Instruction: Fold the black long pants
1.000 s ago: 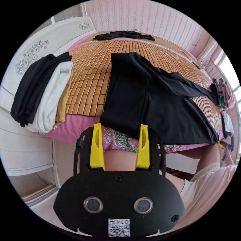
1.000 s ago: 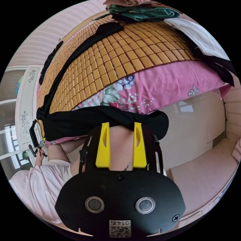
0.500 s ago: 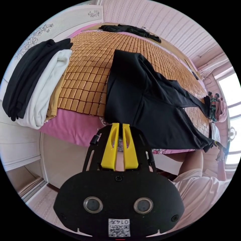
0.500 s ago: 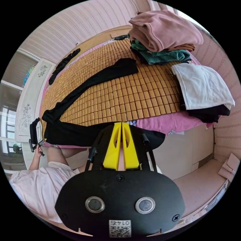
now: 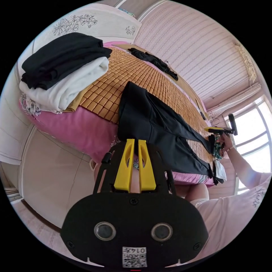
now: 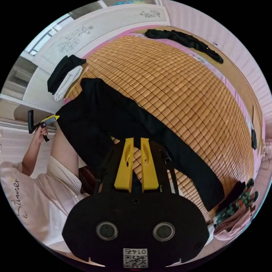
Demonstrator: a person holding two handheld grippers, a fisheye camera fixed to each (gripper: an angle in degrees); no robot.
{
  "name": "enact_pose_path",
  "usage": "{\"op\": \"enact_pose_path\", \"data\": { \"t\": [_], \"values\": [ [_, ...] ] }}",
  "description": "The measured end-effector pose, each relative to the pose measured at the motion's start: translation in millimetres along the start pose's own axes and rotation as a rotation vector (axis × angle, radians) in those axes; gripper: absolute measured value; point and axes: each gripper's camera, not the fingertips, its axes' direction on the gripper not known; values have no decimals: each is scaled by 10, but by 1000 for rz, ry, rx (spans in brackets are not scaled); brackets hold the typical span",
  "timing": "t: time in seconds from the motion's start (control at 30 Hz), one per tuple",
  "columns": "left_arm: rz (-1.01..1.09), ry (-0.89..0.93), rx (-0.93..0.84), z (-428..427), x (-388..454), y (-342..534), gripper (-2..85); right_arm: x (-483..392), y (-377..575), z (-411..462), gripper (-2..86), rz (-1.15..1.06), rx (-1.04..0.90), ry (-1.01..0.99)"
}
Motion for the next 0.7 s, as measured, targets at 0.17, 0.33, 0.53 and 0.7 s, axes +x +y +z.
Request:
{"op": "enact_pose_path", "data": {
  "t": [0.17, 0.33, 0.53, 0.7],
  "values": [
    [53, -145, 167, -188, -74, -141, 0, -955, -1352, 668, 26, -223, -78, -42],
    [-24, -237, 89, 86, -402, -381, 36, -1045, -1561, 956, 21, -147, -113, -79],
    [-93, -224, 109, 47, -506, 63, 56, -532, -449, 690, 14, 41, 14, -131],
    [81, -239, 155, -90, -1, 360, 40, -94, 1062, 516, 3, 367, 57, 9]
  ]
}}
